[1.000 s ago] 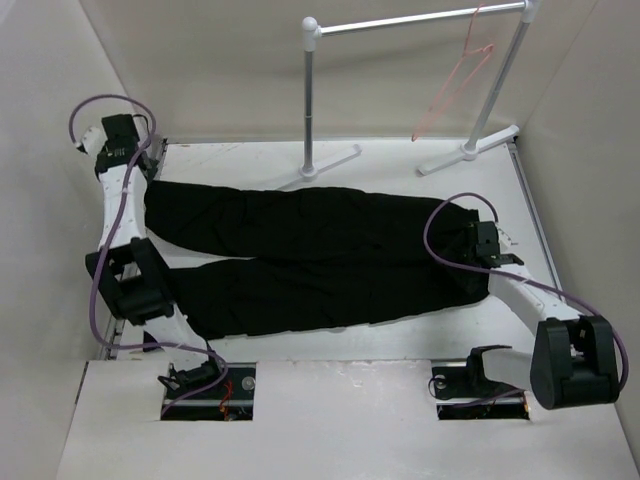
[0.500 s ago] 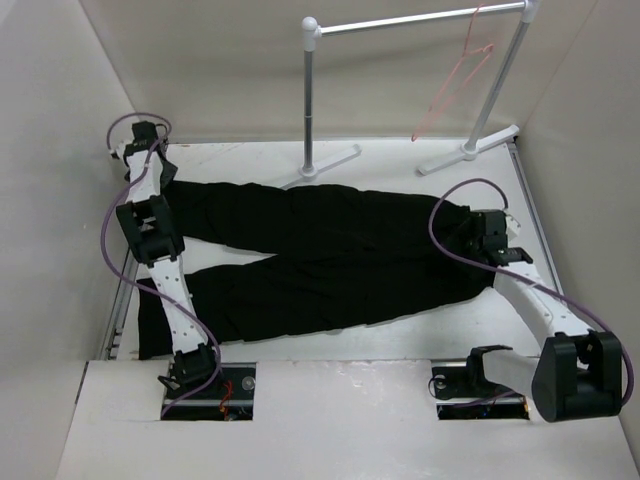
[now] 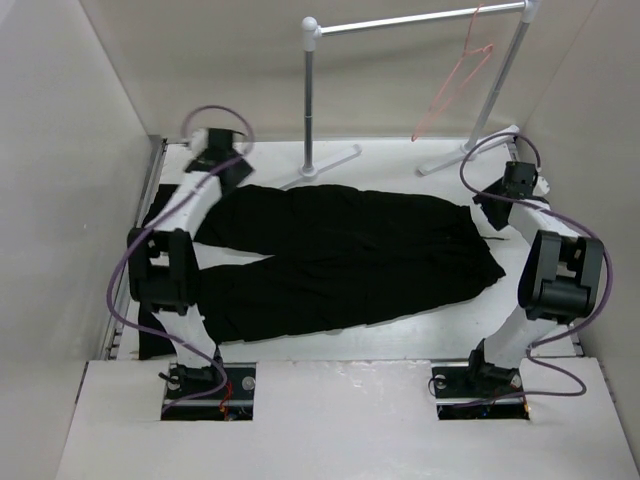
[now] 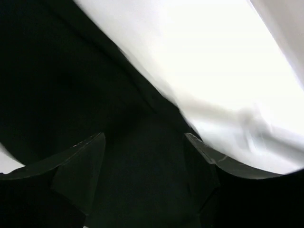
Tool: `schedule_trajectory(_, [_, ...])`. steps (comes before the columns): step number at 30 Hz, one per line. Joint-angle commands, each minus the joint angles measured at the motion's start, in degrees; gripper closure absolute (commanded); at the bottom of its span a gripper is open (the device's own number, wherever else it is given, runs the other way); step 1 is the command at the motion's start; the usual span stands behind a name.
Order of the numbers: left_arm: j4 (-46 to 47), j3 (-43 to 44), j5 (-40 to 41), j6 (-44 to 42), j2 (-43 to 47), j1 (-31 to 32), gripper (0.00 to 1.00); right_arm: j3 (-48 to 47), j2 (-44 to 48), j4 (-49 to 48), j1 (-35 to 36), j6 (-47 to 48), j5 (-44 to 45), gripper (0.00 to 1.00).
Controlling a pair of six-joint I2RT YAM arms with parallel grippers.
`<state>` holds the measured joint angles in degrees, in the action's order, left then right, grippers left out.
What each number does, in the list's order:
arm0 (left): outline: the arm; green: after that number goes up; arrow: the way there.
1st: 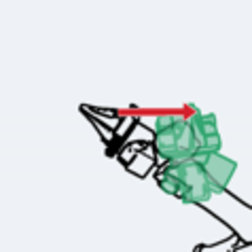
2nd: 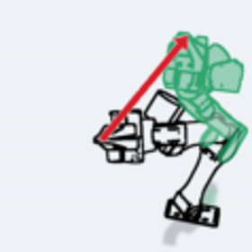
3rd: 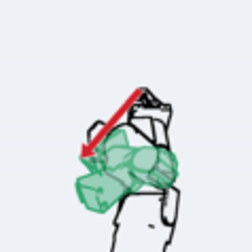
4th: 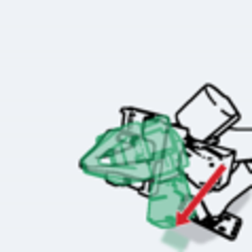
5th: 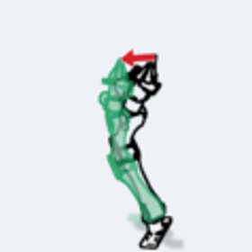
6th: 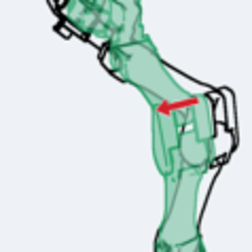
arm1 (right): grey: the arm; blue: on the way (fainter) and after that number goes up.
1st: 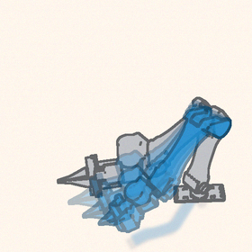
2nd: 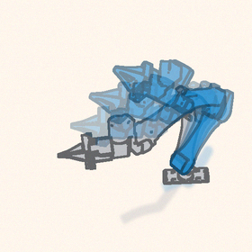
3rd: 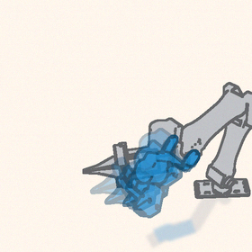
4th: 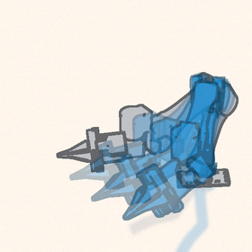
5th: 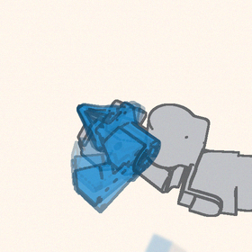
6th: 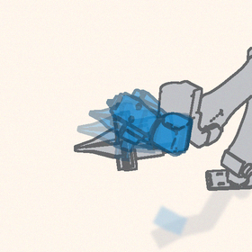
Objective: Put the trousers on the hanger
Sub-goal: Flatten out the trousers at the center of the board.
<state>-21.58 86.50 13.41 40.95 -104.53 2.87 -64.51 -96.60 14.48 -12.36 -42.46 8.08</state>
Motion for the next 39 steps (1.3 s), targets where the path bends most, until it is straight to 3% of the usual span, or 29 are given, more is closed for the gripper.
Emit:
schedule_trajectory(1, [4.00, -8.61, -2.33, 1.50, 4.41, 12.16, 0.38, -2.90, -3.41, -1.82, 0.19, 1.76, -3.59, 0.34])
schedule_trajectory(6, [5.58, -14.50, -2.60, 2.90, 6.88, 28.87, 0.39, -7.02, -8.33, -1.12, 0.19, 3.08, -4.91, 0.35])
schedule_trajectory(11, [5.86, -18.46, -2.42, 3.87, 6.80, 37.68, 0.40, -10.98, -12.73, 1.60, 0.80, 4.93, -5.96, 0.38])
schedule_trajectory(17, [5.59, -26.72, -1.02, 4.93, 10.04, 37.25, 0.41, -11.69, -15.20, 2.75, 0.80, 3.79, -8.07, 0.68])
schedule_trajectory(19, [5.50, -28.48, -0.49, 4.76, 11.53, 36.20, 0.40, -11.25, -15.11, 2.22, 0.80, 3.00, -9.12, 0.72])
schedule_trajectory(21, [5.50, -30.33, -0.49, 4.75, 13.47, 35.05, 0.40, -11.08, -15.02, 1.96, 0.80, 2.56, -10.01, 0.87])
schedule_trajectory(25, [4.98, -33.67, 0.39, 4.75, 17.86, 33.91, 0.40, -10.29, -12.84, 1.08, -0.95, -0.25, -6.68, 0.96])
schedule_trajectory(29, [2.34, -36.04, 2.32, 4.58, 22.78, 32.42, 0.40, -9.84, -9.93, -0.94, -4.20, -6.13, -5.35, 0.98])
schedule_trajectory(33, [-0.64, -38.85, 3.64, 4.49, 29.02, 27.42, 0.39, -11.25, -9.92, -1.21, -6.49, -10.53, -5.52, 0.97])
schedule_trajectory(35, [-2.75, -40.61, 3.73, 4.75, 32.09, 23.73, 0.38, -11.78, -10.36, -1.12, -6.32, -11.07, -5.88, 0.90])
schedule_trajectory(39, [-9.68, -44.13, 3.20, 7.21, 40.87, 13.98, 0.37, -10.47, -7.57, -0.42, -5.10, -11.07, -3.69, 0.37])
